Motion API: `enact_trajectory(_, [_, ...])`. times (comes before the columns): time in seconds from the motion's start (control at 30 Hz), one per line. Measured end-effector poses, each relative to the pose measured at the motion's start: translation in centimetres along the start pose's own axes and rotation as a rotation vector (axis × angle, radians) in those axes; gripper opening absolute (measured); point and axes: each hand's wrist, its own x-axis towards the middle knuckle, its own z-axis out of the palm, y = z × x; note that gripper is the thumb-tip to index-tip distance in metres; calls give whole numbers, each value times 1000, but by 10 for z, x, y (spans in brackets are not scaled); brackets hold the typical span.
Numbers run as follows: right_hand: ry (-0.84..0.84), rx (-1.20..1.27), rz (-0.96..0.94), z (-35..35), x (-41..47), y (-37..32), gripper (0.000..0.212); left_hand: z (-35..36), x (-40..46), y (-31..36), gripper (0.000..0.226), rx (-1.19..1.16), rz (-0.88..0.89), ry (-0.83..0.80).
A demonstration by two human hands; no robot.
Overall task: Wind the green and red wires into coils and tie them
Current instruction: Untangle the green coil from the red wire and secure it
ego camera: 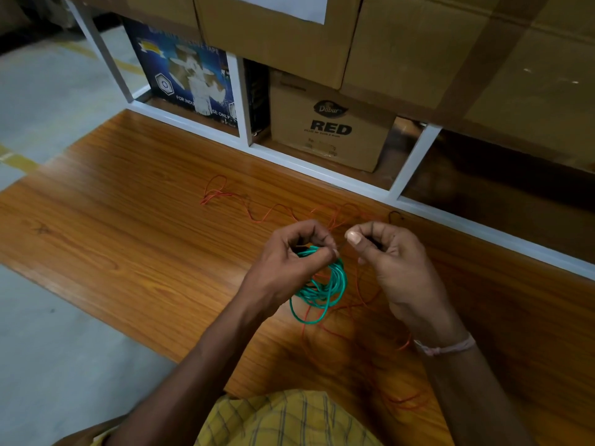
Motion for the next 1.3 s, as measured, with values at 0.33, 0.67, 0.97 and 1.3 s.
enact_trajectory(0.33, [183,-72,-148,17,2,13,5,7,11,-7,8,-37,-50,49])
enact_trajectory(0.67, [389,51,42,-14,43,15,4,0,8,-31,11,-62,-177,-107])
enact_trajectory(0.97, [4,87,74,10,48,35,10,-18,60,-26,9,-277,-264,109])
enact_trajectory(1.3, [-97,120,116,22,136,18,6,-53,147,-35,29,-308,-272,145])
